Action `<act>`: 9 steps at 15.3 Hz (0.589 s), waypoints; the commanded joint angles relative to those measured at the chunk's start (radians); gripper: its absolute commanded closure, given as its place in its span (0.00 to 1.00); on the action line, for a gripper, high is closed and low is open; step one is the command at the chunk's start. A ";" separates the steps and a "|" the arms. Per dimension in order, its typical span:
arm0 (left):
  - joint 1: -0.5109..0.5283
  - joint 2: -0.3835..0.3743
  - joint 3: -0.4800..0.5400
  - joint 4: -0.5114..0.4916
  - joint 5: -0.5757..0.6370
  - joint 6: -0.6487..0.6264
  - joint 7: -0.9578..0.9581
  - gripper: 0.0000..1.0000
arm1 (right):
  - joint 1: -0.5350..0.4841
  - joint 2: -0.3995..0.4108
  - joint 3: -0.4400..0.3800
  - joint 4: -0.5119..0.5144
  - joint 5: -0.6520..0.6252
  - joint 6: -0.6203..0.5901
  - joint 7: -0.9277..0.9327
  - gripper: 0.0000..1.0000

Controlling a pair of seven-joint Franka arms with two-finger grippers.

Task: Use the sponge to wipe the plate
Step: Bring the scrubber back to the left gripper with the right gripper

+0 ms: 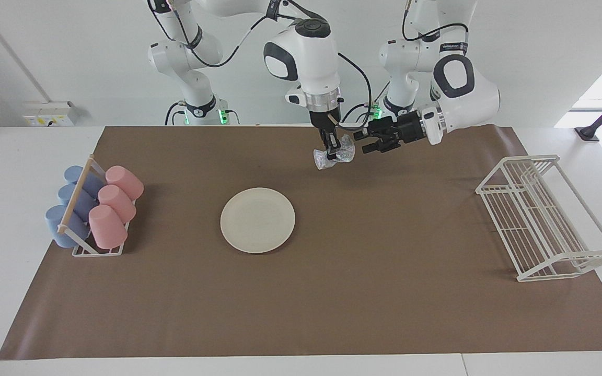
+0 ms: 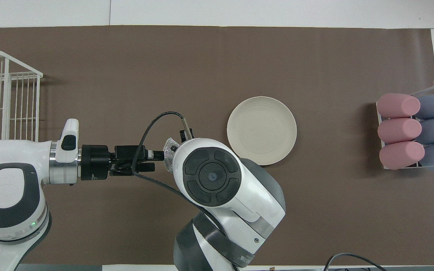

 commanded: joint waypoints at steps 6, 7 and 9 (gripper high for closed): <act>-0.053 0.009 0.008 -0.004 -0.023 0.062 -0.111 1.00 | -0.004 0.016 0.005 0.022 -0.034 -0.017 0.024 1.00; -0.053 0.010 0.008 -0.001 -0.023 0.061 -0.134 1.00 | -0.004 0.016 0.005 0.022 -0.034 -0.017 0.024 1.00; -0.054 0.010 0.008 0.000 -0.024 0.064 -0.157 1.00 | -0.005 0.016 0.005 0.022 -0.034 -0.017 0.024 1.00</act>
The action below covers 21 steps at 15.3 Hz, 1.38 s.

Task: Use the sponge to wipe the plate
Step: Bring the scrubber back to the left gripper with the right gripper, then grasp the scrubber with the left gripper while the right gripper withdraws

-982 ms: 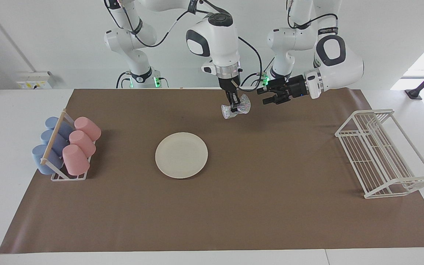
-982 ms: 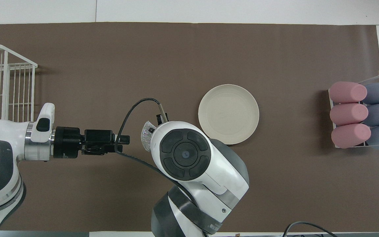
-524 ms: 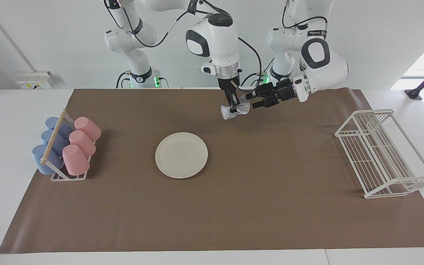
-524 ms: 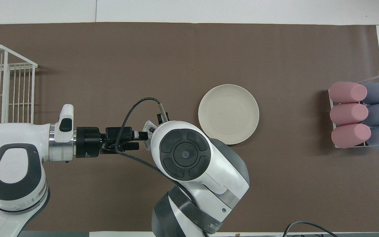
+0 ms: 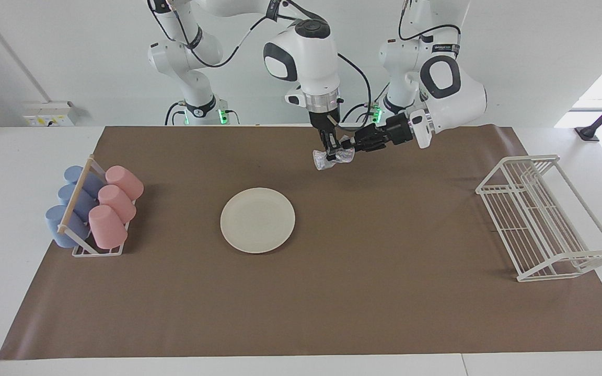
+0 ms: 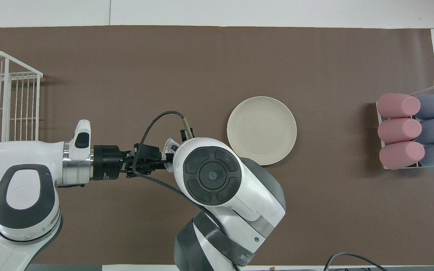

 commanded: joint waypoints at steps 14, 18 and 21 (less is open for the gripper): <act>-0.015 0.004 0.010 0.037 0.016 0.090 -0.192 1.00 | -0.233 -0.103 0.011 -0.001 -0.145 -0.161 -0.756 0.23; -0.006 0.026 0.008 0.120 0.316 0.087 -0.411 1.00 | -0.367 -0.215 0.005 0.006 -0.001 -0.235 -0.989 0.00; -0.016 0.060 0.005 0.193 0.573 0.064 -0.607 1.00 | -0.495 -0.278 -0.001 0.010 0.155 -0.344 -1.331 0.00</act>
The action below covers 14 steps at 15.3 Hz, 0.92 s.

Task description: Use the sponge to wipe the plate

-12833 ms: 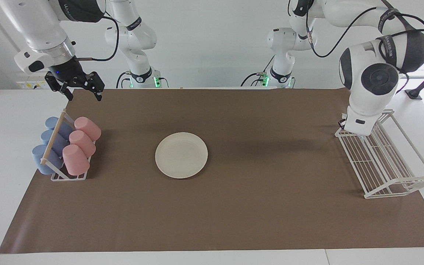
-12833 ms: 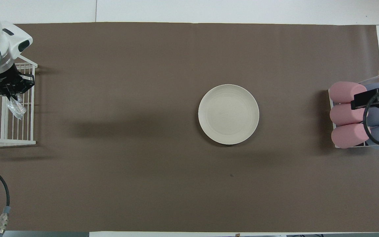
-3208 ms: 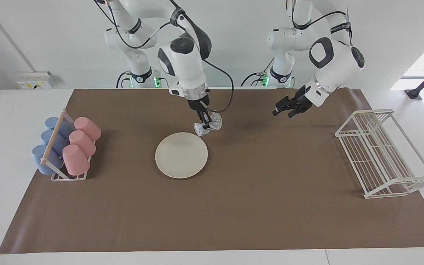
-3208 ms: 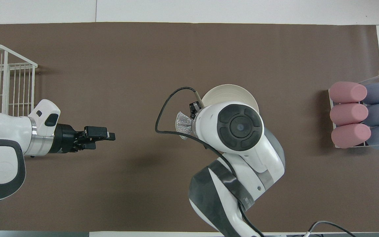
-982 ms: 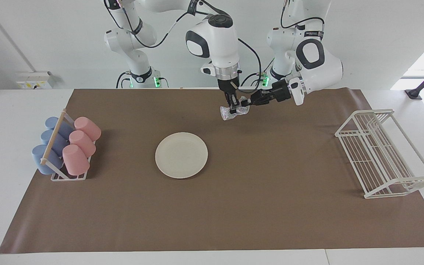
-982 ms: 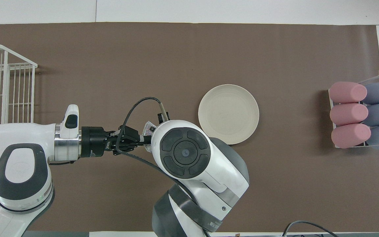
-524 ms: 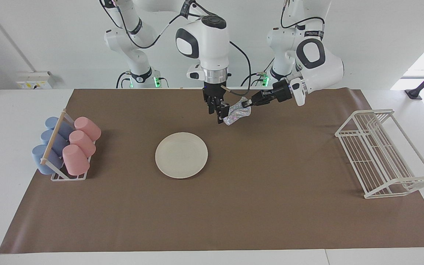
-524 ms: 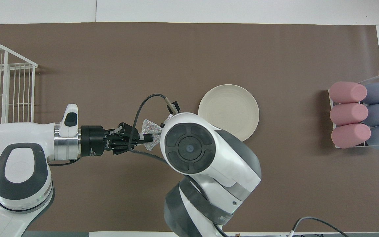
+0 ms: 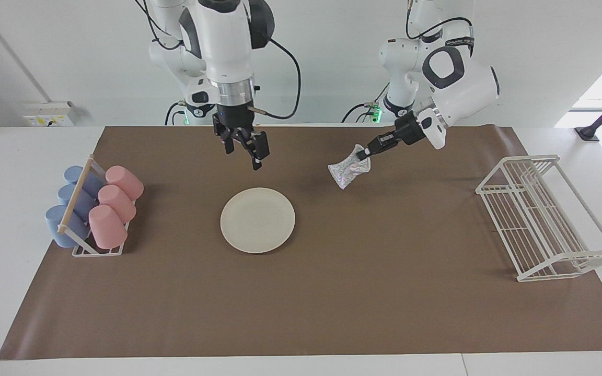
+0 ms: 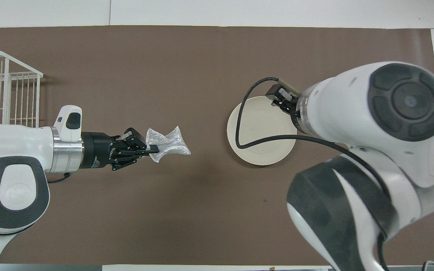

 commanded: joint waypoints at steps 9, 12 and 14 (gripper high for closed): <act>-0.052 0.195 -0.001 0.422 0.726 -0.442 -0.316 1.00 | -0.113 -0.077 -0.170 0.020 0.115 -0.267 -0.870 0.00; -0.064 0.236 -0.001 0.516 0.891 -0.600 -0.318 1.00 | -0.113 -0.080 -0.176 0.008 0.106 -0.259 -0.962 0.00; -0.098 0.250 -0.003 0.522 1.016 -0.657 -0.316 1.00 | -0.112 -0.074 -0.174 0.003 0.093 -0.259 -1.016 0.00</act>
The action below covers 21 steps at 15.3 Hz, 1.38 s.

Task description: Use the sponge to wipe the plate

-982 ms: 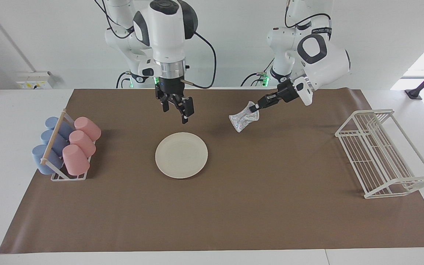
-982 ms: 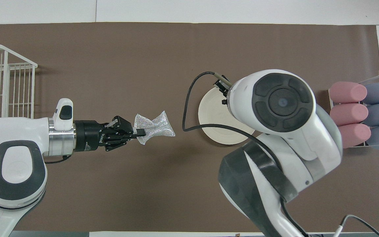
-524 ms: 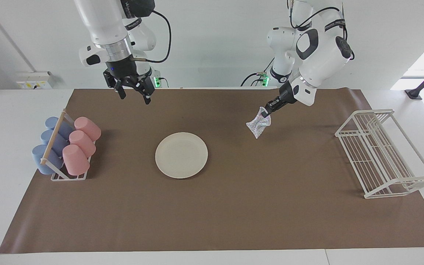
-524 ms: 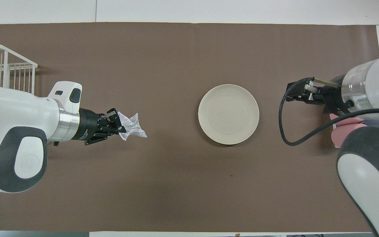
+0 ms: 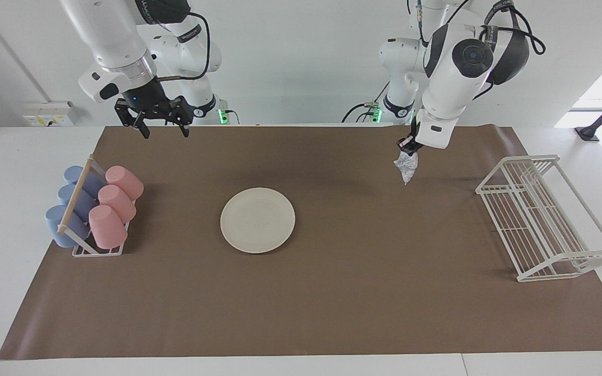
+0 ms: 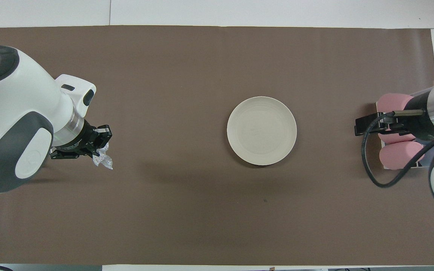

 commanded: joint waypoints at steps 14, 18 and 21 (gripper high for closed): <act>-0.032 0.232 0.010 0.049 0.961 -0.166 -0.014 1.00 | 0.312 0.028 -0.408 -0.035 -0.044 0.013 -0.140 0.00; 0.044 0.355 0.012 0.049 1.096 -0.038 -0.013 1.00 | 0.307 0.053 -0.405 0.033 -0.061 -0.078 -0.108 0.00; 0.084 0.354 0.012 0.021 1.095 0.030 -0.016 1.00 | 0.310 0.048 -0.401 0.031 -0.058 -0.081 -0.111 0.00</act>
